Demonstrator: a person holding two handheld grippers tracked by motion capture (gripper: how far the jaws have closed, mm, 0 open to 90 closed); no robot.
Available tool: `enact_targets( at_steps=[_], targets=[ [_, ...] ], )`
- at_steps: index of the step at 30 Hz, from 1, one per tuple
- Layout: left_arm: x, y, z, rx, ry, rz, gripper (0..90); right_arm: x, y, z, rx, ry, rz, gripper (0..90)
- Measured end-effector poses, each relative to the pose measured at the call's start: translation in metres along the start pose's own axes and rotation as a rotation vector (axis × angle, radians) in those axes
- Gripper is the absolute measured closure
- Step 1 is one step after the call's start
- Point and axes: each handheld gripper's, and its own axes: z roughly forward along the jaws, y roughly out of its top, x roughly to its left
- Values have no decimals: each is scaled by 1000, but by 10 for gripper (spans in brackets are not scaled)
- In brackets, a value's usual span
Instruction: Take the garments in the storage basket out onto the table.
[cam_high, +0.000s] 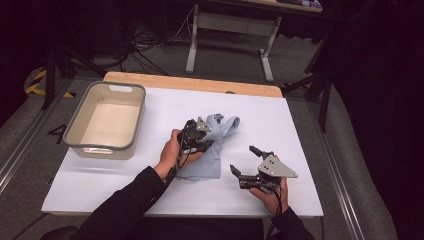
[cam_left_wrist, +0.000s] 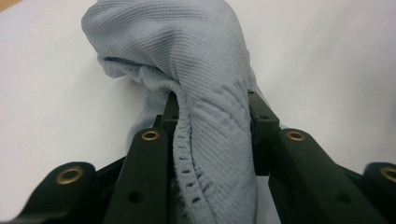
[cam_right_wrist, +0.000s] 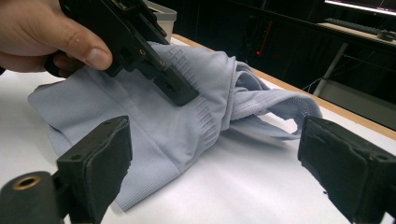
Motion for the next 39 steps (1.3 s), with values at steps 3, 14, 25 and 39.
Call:
enact_targets(
  at_steps=[3, 14, 25, 39],
  targets=[
    [1, -1, 3, 4, 3, -6, 671, 0, 0, 0, 4, 2, 1, 106],
    [6, 1, -5, -34, 5, -9, 426, -2, -2, 0, 13, -1, 8, 105],
    [0, 5, -46, -171, 42, 87, 235, -3, -2, -1, 6, -11, 15, 105],
    [-51, -36, -66, -157, -71, 318, 285, -5, -3, -1, 16, -11, 29, 105]
  ],
)
